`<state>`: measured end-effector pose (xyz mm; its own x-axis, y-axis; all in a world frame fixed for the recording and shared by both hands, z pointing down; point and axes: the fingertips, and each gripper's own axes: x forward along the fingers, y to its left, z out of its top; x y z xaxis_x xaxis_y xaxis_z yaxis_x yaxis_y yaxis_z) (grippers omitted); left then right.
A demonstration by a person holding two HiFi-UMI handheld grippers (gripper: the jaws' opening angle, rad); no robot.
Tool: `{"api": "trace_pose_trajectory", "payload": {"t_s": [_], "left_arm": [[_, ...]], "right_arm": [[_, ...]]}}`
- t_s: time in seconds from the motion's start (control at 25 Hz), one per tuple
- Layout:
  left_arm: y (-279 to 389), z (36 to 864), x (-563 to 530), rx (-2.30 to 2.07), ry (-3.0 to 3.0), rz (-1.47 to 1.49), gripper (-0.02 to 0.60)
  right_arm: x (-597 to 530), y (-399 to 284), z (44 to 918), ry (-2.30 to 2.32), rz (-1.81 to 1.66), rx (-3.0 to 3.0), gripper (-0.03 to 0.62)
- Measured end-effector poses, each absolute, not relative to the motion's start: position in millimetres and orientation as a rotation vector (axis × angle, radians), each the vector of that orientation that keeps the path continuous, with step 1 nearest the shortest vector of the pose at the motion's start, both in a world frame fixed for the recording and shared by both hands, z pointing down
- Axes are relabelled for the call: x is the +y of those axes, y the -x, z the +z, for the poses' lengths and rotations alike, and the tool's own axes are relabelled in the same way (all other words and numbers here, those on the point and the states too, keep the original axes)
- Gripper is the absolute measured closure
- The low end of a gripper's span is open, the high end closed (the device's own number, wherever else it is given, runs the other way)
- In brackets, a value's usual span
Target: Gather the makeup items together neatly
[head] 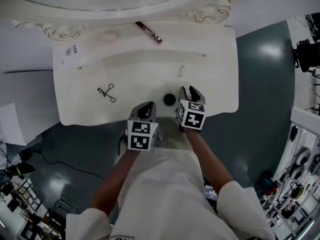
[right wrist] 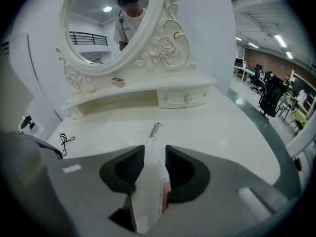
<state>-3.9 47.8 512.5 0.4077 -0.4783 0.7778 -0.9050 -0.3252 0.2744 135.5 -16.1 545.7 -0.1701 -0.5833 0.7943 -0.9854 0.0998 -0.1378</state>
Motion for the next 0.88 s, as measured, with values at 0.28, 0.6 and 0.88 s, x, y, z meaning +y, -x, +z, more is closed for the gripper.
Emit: {"api": "trace_pose_trajectory", "payload": {"t_s": [0.28, 0.6, 0.88], "left_arm": [[6.4, 514.7, 37.5, -1.176, -1.947, 0.772, 0.572], [5.8, 517.9, 29.0, -1.168, -1.942, 0.780, 0.572], [6.6, 521.1, 24.5, -1.168, -1.937, 0.791, 0.572]], "right_arm": [[-30.1, -125.0, 549.8, -1.518, 0.943, -1.824, 0.467], [-44.6, -117.0, 557.5, -1.506, 0.961, -1.810, 0.468], [-54.2, -116.6, 567.5, -1.505, 1.013, -1.785, 0.468]]}}
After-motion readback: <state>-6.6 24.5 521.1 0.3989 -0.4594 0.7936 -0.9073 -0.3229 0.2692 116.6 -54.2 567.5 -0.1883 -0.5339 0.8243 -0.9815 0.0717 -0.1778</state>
